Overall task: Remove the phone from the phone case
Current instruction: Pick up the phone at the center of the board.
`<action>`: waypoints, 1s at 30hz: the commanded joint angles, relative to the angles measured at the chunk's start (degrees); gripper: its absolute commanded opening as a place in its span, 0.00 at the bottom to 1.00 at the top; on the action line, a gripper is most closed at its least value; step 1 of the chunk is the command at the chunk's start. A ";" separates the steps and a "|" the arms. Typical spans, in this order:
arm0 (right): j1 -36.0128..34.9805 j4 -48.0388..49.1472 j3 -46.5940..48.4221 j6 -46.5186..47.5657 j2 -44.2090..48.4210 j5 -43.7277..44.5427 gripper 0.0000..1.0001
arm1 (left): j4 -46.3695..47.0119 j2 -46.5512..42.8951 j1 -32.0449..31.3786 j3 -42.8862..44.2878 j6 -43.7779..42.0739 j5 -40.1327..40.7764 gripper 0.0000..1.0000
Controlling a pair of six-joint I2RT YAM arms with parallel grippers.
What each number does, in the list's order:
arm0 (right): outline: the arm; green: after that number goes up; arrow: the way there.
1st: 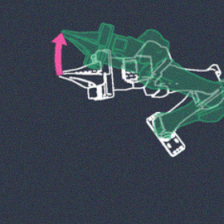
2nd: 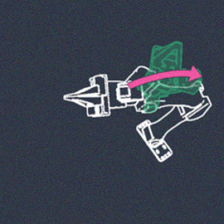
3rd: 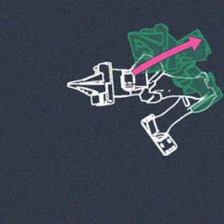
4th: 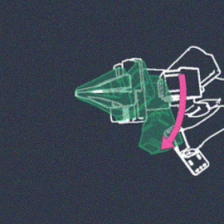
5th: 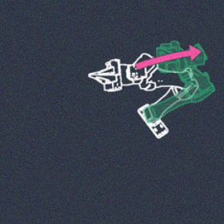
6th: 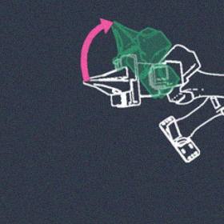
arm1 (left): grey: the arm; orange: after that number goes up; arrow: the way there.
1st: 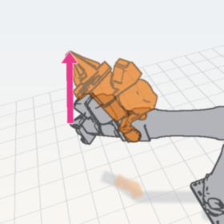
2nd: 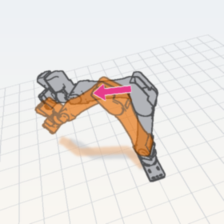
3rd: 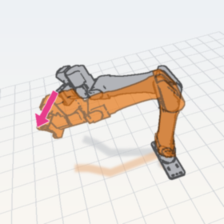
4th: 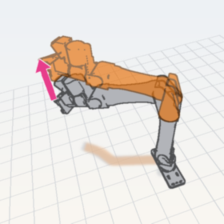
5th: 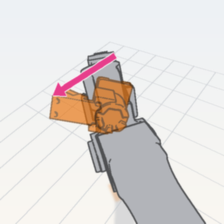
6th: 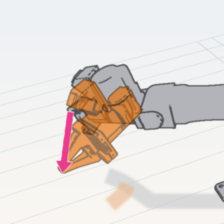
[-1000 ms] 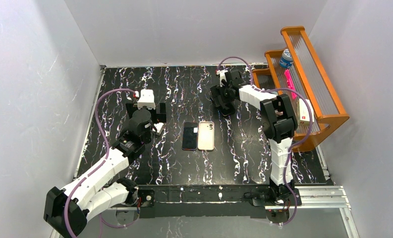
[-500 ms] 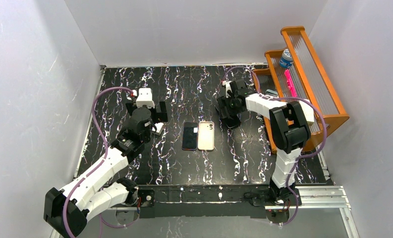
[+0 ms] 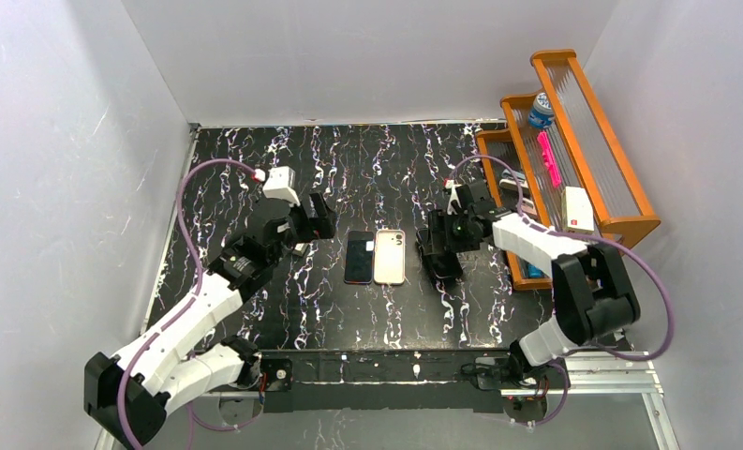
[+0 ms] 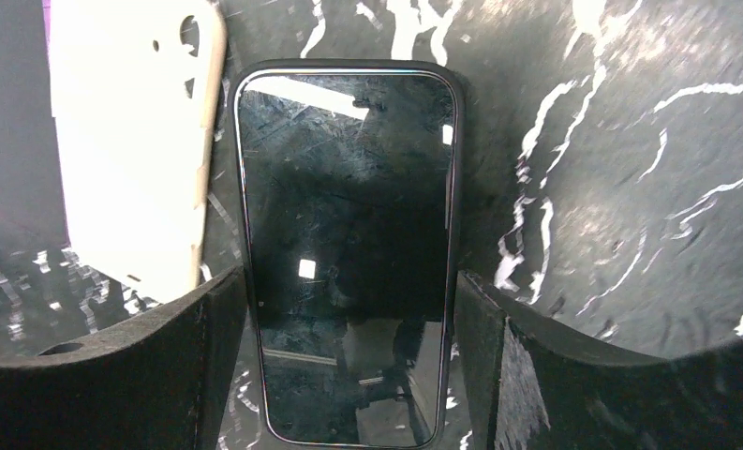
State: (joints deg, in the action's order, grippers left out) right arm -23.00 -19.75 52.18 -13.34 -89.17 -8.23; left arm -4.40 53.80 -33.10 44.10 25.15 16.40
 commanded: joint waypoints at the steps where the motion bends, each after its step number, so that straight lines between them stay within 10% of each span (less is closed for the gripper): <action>1: -0.35 9.02 -4.42 -7.32 7.69 -5.46 0.01 | -2.97 2.97 0.32 0.95 11.91 -12.99 0.98; 8: -0.29 16.96 -13.39 -13.26 16.89 -7.97 0.01 | 2.69 9.56 -2.20 -2.26 21.67 -21.84 0.98; 30: -12.51 32.92 -19.09 -14.83 29.11 -11.81 0.01 | 25.60 25.13 -16.08 -1.60 35.05 -12.92 0.89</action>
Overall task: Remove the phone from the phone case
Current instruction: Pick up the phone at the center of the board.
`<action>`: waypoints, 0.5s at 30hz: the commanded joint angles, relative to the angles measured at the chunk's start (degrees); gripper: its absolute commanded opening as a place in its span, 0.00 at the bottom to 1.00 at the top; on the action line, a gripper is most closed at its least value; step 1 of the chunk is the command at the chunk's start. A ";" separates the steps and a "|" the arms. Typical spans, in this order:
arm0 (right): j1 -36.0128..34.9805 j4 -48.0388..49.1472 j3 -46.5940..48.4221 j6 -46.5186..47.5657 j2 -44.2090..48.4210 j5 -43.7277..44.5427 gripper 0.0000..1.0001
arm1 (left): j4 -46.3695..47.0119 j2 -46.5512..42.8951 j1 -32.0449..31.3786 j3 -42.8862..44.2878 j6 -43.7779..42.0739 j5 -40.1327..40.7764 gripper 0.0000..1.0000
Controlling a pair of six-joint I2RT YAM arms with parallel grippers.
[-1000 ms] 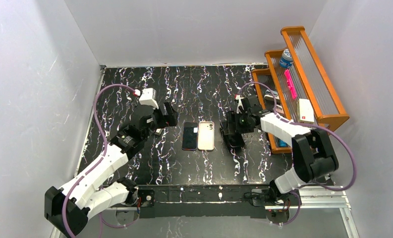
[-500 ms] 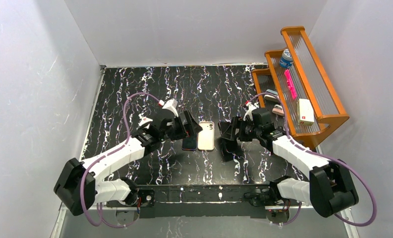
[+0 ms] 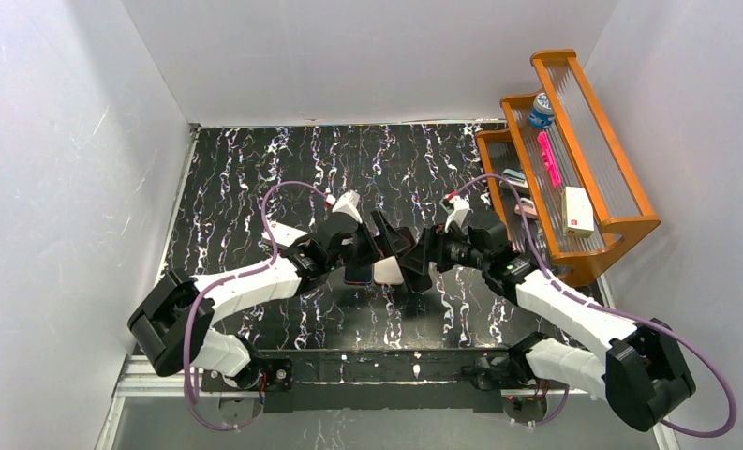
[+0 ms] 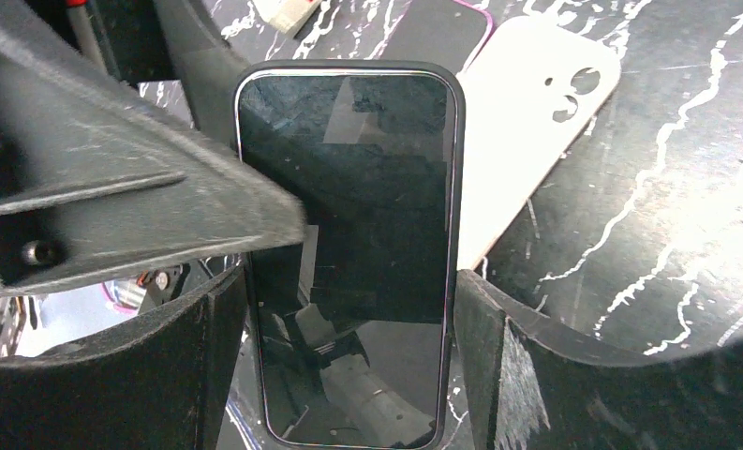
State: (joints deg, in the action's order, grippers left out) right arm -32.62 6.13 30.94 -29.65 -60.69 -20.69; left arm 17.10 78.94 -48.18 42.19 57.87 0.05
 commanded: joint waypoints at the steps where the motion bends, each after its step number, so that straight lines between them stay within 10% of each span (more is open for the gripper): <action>1: -3.90 7.32 2.52 2.24 0.14 1.05 0.01 | 5.53 -0.12 -1.03 -1.15 3.29 3.79 0.86; 15: -8.58 11.40 7.27 5.79 -5.50 2.36 0.01 | 10.80 -5.07 -1.04 -9.40 10.26 5.43 0.23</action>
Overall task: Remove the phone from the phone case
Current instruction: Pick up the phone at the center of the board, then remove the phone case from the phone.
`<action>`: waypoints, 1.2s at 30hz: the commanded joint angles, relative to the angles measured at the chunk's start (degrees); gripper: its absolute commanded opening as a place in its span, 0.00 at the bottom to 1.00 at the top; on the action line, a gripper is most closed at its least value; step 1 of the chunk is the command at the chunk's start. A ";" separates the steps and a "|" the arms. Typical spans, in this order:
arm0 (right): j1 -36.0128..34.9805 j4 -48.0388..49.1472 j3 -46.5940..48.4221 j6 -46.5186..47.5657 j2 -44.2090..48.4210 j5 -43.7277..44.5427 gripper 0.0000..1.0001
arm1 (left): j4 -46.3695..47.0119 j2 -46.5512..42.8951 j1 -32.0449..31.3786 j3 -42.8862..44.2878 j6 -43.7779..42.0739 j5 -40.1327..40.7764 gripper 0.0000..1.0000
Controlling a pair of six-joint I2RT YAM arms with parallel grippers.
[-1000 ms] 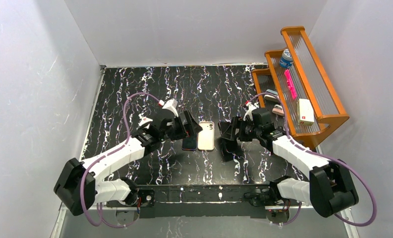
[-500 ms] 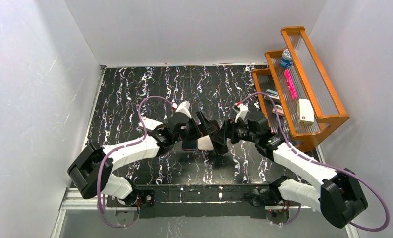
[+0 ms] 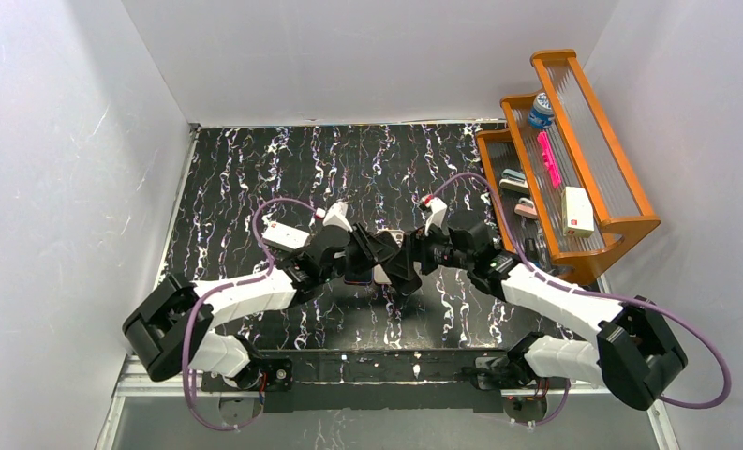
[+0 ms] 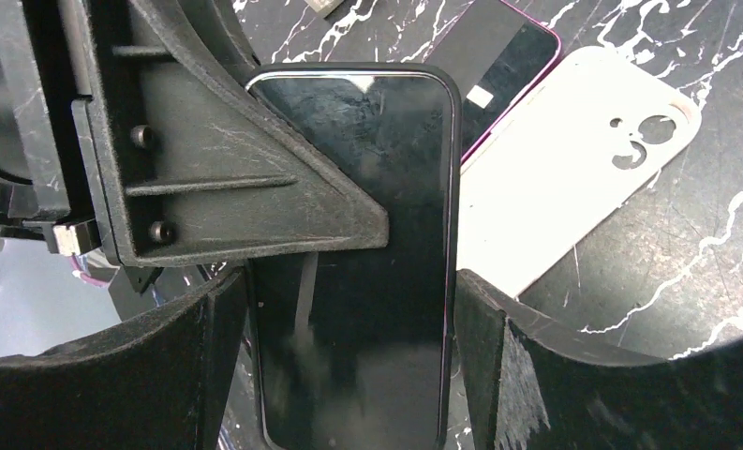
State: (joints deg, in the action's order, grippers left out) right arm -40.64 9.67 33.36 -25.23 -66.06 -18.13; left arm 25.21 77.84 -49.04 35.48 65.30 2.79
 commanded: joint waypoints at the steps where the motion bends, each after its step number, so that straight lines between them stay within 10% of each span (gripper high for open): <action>1: -0.58 7.90 5.19 1.41 -0.38 -0.18 0.01 | 3.19 -4.91 -0.19 -3.41 3.30 3.36 0.16; 5: -0.58 8.48 6.23 0.51 -0.83 -0.64 0.08 | 4.71 -10.99 0.05 -6.95 4.61 8.19 0.00; 15: -0.41 11.11 2.57 -7.60 3.99 1.86 0.98 | 9.98 -20.42 4.12 -14.33 8.93 12.20 0.00; 36: -1.88 42.78 -11.07 -36.22 -0.61 -3.49 0.90 | 21.54 -22.38 11.80 -15.58 21.49 5.52 0.00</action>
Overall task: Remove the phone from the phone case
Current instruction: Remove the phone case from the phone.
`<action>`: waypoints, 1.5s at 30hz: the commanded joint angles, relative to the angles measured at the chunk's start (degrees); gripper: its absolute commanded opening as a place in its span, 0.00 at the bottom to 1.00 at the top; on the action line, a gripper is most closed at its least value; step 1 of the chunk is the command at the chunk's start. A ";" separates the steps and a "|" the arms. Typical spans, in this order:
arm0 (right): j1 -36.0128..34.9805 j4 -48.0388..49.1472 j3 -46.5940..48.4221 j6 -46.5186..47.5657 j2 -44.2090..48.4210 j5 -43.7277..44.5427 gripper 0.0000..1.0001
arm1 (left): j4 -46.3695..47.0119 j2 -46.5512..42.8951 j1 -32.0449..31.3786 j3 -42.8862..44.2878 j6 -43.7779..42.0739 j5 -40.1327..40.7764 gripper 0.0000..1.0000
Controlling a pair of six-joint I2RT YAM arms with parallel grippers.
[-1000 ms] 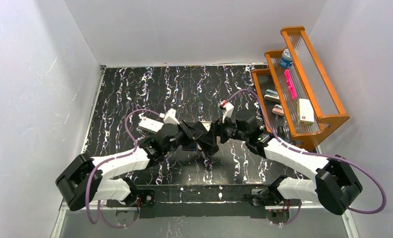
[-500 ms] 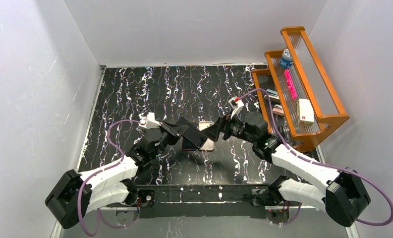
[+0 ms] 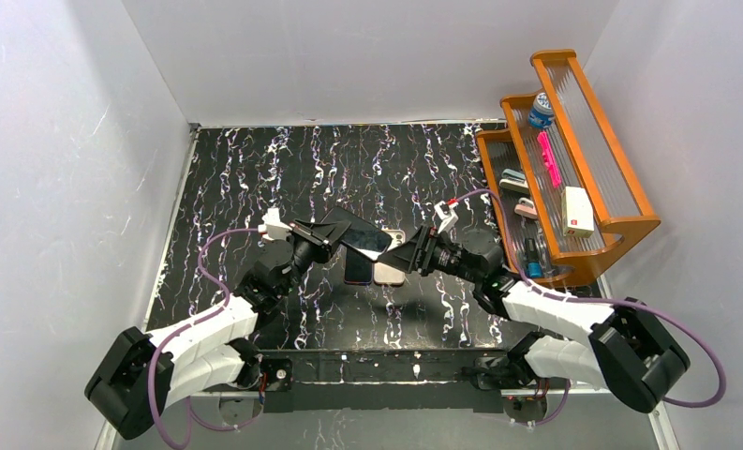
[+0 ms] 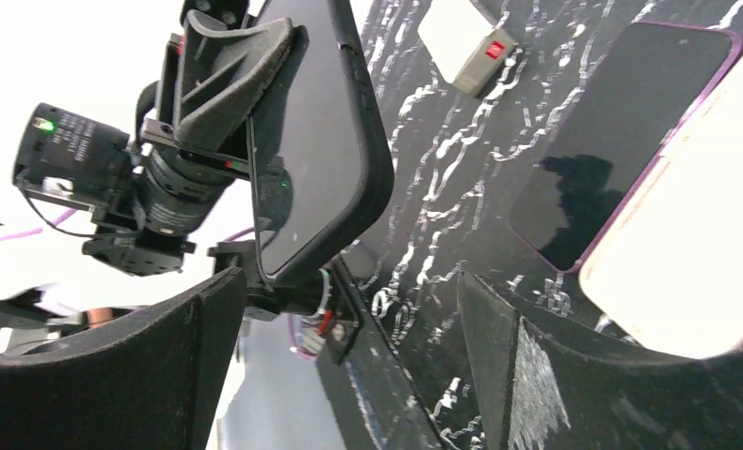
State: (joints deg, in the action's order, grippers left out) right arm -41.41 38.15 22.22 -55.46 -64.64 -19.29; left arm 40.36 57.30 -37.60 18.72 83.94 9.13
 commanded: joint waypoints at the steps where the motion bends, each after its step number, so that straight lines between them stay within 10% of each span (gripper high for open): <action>1: -1.56 16.03 0.17 -6.46 -2.80 -2.45 0.88 | 6.66 -1.98 0.34 1.10 3.27 -1.00 0.00; 17: -4.04 24.44 0.96 -5.36 -5.71 -2.52 0.51 | 7.71 -2.63 0.32 -0.09 7.89 -2.94 0.00; 30: -4.30 22.68 3.13 11.27 -7.32 -11.56 0.02 | 7.76 0.60 0.56 0.99 12.23 -9.07 0.00; 45: -3.86 10.58 11.42 32.94 -9.03 -21.35 0.01 | 9.05 1.54 1.38 2.61 12.91 -17.24 0.00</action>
State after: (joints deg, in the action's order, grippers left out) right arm -44.73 51.13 28.93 -33.28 -71.83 -36.40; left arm 47.53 58.74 -34.72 18.70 96.75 -0.25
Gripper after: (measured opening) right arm 0.313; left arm 0.132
